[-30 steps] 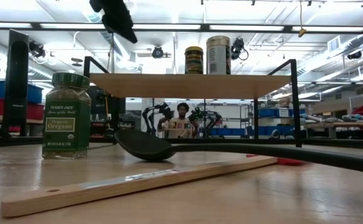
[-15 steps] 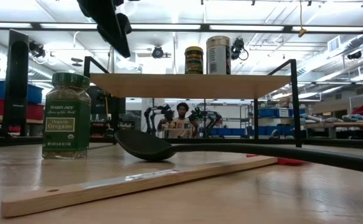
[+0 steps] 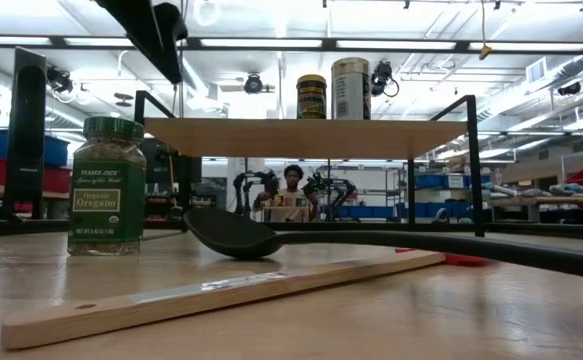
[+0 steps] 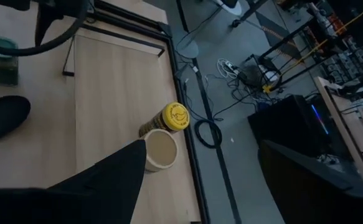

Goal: Shelf spices
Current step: Put the green seasoning bottle on the shelf

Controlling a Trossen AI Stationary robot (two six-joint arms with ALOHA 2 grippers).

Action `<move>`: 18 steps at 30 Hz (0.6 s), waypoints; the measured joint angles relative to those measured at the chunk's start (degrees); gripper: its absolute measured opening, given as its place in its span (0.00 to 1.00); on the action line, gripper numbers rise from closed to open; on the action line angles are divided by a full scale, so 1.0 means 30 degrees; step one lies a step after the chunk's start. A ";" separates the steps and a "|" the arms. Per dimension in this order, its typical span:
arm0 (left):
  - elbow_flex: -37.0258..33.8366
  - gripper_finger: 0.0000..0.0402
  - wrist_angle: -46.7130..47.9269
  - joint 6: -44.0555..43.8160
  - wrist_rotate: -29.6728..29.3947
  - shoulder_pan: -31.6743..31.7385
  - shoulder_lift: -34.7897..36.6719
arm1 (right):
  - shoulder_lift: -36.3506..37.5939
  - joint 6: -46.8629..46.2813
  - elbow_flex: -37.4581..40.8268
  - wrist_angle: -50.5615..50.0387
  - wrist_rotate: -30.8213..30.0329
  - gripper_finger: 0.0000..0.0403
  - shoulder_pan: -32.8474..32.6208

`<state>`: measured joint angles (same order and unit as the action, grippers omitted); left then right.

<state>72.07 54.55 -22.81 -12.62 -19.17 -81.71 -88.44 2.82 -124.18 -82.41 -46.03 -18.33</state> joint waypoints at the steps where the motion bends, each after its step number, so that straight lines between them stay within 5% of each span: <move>1: 0.0000 0.77 0.0023 -0.0184 -0.0114 -0.0150 0.0000 | 0.0000 -0.0129 0.0000 0.0000 0.0234 0.76 0.0000; 9: 0.0000 0.77 -0.0426 -0.1546 -0.0497 -0.1164 0.0000 | -0.0058 -0.1082 0.0000 -0.0007 0.2693 0.76 -0.0184; 18: 0.0000 0.77 -0.0455 -0.2557 -0.1290 -0.1745 0.0000 | -0.0146 -0.1584 0.0000 0.0021 0.2070 0.76 -0.1650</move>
<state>72.07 53.19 -30.48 -16.49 -24.40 -81.71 -88.88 -1.93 -124.18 -82.35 -39.82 -23.28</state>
